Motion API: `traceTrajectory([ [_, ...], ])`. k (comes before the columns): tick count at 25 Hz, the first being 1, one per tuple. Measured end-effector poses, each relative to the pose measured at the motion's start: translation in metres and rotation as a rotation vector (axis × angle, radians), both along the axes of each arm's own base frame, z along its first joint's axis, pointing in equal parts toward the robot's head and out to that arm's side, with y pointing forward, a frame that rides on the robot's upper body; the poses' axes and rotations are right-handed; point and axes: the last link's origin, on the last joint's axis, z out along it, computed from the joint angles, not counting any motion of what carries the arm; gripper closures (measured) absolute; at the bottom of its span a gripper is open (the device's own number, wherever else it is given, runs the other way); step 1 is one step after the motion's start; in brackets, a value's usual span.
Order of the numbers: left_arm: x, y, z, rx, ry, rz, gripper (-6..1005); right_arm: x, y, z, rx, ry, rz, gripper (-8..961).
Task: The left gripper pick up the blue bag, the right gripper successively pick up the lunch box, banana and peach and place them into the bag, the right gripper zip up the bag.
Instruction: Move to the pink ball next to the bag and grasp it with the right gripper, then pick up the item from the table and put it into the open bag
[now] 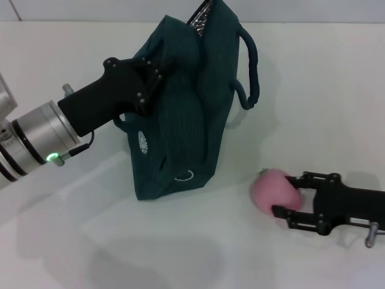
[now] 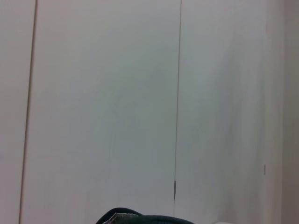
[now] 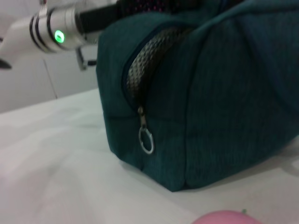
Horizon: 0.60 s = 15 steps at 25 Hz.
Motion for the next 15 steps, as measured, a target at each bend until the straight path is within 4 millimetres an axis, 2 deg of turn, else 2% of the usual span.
traceTrajectory([
  [5,-0.001,-0.001,-0.002,-0.007,-0.004,0.006,960,-0.009,0.007,-0.012,0.004,-0.056,0.037,291],
  [15,-0.002,-0.003,-0.002,-0.007,-0.005,0.010,960,-0.021,0.009,-0.003,0.042,0.021,0.070,481],
])
